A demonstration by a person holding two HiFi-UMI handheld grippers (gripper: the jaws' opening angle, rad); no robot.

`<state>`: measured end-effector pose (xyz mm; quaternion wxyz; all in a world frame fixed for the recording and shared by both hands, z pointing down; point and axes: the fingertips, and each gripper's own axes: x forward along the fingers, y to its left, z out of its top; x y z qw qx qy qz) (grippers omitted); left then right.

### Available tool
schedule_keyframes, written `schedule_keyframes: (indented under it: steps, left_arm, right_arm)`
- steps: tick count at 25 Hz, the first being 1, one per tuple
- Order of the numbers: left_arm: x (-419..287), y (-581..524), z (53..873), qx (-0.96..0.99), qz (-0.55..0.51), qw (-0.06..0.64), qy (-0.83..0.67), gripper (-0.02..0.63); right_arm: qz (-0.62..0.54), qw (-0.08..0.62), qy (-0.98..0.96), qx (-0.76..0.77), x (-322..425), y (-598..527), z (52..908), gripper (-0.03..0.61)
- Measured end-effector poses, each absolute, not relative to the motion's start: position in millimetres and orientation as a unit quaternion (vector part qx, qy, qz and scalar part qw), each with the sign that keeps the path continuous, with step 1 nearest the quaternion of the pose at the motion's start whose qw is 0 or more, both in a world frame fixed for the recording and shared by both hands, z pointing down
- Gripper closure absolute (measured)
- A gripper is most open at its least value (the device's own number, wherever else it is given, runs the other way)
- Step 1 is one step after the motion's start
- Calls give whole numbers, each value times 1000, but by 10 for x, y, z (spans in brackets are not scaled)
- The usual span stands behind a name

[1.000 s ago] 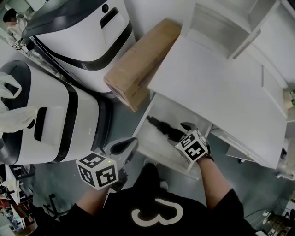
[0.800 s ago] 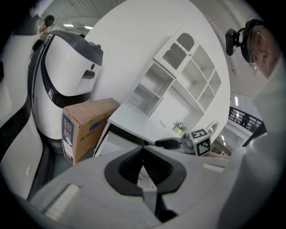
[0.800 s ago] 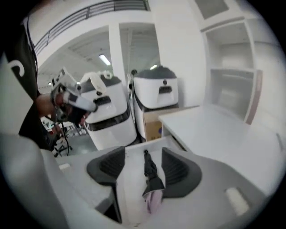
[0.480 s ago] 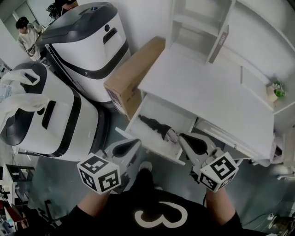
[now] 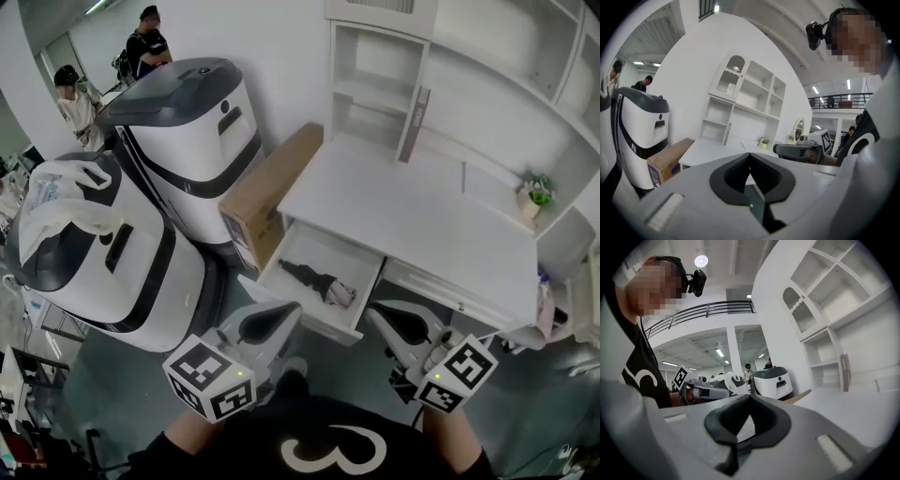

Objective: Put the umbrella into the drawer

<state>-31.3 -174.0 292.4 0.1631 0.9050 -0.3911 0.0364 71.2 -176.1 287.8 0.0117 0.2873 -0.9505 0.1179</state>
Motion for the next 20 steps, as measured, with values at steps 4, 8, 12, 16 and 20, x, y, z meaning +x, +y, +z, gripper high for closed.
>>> schedule_keyframes:
  steps: [4, 8, 12, 16, 20]
  left_arm:
    - [-233, -1572, 2796, 912, 29, 143, -383, 606]
    - [-215, -1462, 2771, 913, 26, 140, -383, 606]
    - [-210, -1391, 2791, 913, 25, 141, -381, 606]
    - [-213, -1330, 2753, 913, 23, 139, -382, 606]
    - [-218, -1292, 2713, 914, 23, 135, -383, 606]
  right_arm:
    - [100, 16, -953, 287, 766, -1567, 2788, 575]
    - [94, 20, -952, 290, 811, -1457, 2763, 575]
    - [93, 25, -952, 290, 807, -1376, 2768, 575]
    - [84, 33, -953, 290, 797, -1304, 2746, 575]
    - [80, 35, -953, 289, 797, -1263, 2715, 575]
